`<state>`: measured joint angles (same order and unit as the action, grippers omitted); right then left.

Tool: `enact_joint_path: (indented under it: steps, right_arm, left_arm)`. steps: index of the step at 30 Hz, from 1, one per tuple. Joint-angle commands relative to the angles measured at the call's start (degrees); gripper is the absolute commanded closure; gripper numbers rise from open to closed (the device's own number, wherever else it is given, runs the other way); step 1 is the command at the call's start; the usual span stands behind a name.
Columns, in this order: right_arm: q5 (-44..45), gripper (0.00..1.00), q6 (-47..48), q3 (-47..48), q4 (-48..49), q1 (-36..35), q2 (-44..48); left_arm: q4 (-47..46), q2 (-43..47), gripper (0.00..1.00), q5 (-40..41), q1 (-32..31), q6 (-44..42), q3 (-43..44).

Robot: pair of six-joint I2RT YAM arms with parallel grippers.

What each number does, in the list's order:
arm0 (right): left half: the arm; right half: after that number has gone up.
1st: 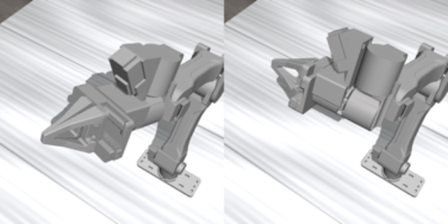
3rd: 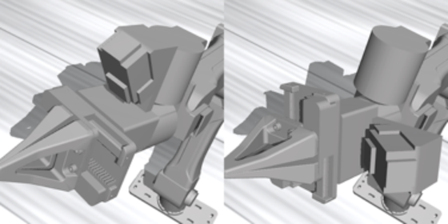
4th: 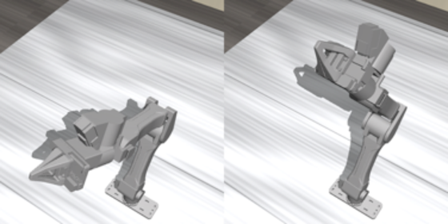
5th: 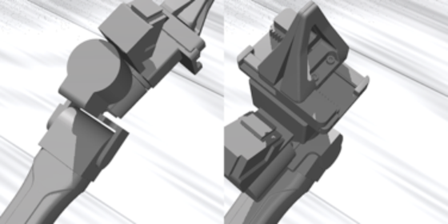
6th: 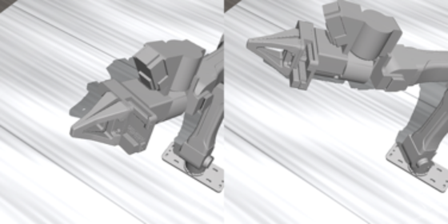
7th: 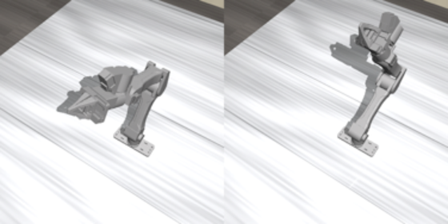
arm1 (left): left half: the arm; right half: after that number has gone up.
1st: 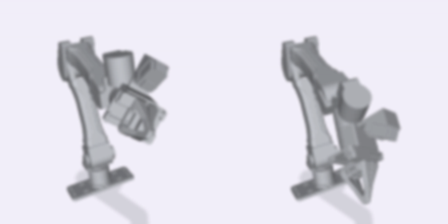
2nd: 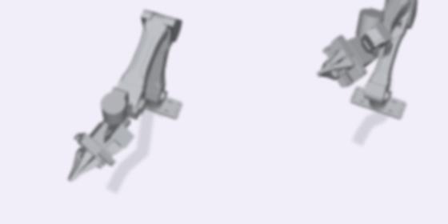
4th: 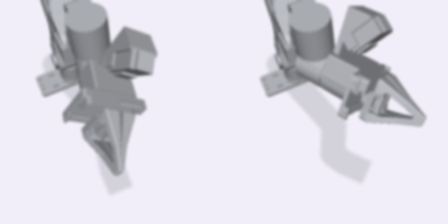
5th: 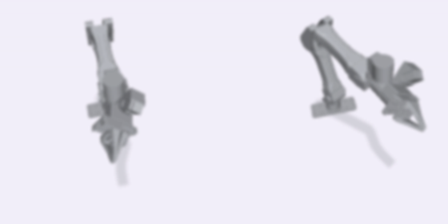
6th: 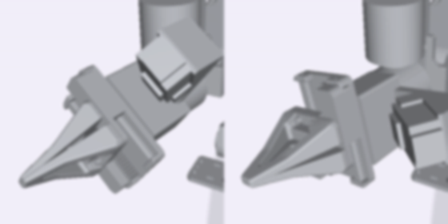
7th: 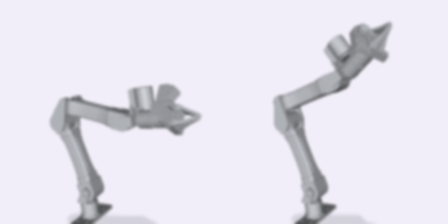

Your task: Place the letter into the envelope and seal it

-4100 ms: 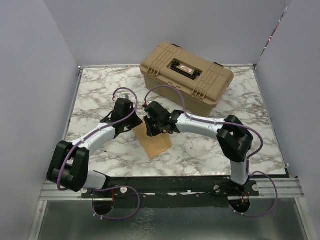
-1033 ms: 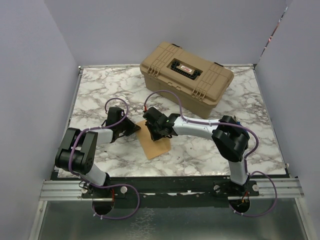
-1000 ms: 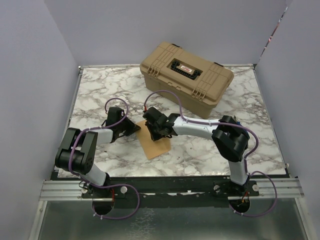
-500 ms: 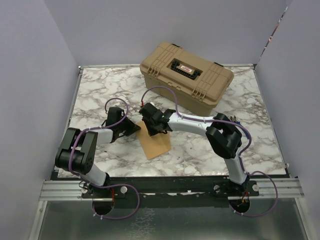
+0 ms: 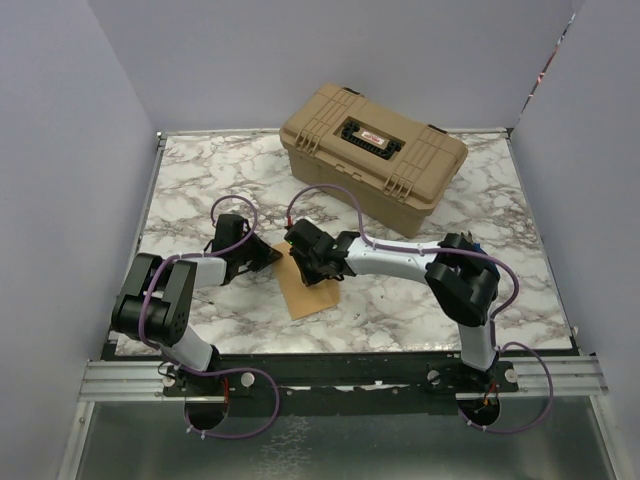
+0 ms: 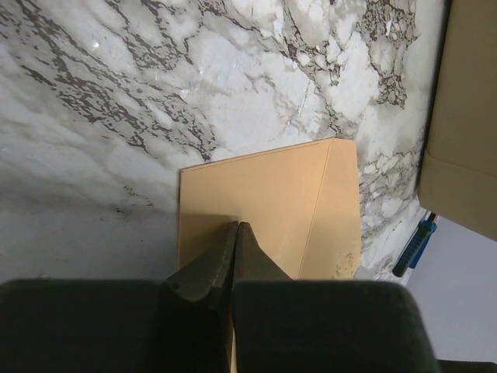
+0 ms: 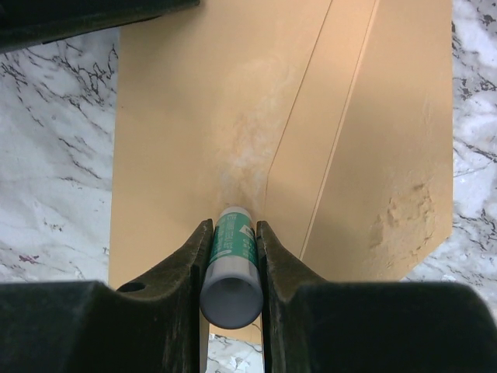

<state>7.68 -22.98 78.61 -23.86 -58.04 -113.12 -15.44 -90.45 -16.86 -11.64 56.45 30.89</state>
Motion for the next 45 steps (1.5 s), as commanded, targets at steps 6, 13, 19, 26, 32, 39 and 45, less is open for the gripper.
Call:
enact_joint_path:
  steps: [6, 13, 19, 26, 32, 39, 45]
  right_arm:
    - [1.74, 1.00, 0.99, 1.80, -6.07, -0.01, -5.77]
    - [1.81, 1.00, 0.49, 7.19, -5.41, 4.41, -9.66]
    - [0.23, 1.00, 3.43, 7.50, -6.17, 4.29, -8.28]
    - [-3.27, 1.00, 3.98, -2.21, -2.77, 1.17, -2.59]
    - [-4.45, 1.00, 4.04, -5.34, -2.66, -0.43, 0.37]
    - [-0.68, 1.00, 4.71, -1.64, -2.25, -0.49, -2.44]
    - [3.65, 1.00, 4.35, 4.41, -3.18, 1.53, -7.11]
  left_arm:
    - [8.59, -3.90, 1.00, 4.22, -0.17, -2.48, -3.07]
    - [8.60, -3.76, 1.00, 3.89, -0.15, -2.62, -2.95]
    - [8.61, -3.87, 1.00, 3.73, -0.14, -2.66, -2.62]
    - [8.53, -4.57, 1.00, 4.15, -0.14, -2.56, -2.76]
    - [8.24, -5.30, 1.00, 4.39, -0.20, -2.22, -3.20]
    - [7.81, -5.53, 1.00, 4.04, -0.18, -2.06, -3.27]
    - [7.85, -5.39, 1.00, 3.41, -0.16, -2.40, -3.22]
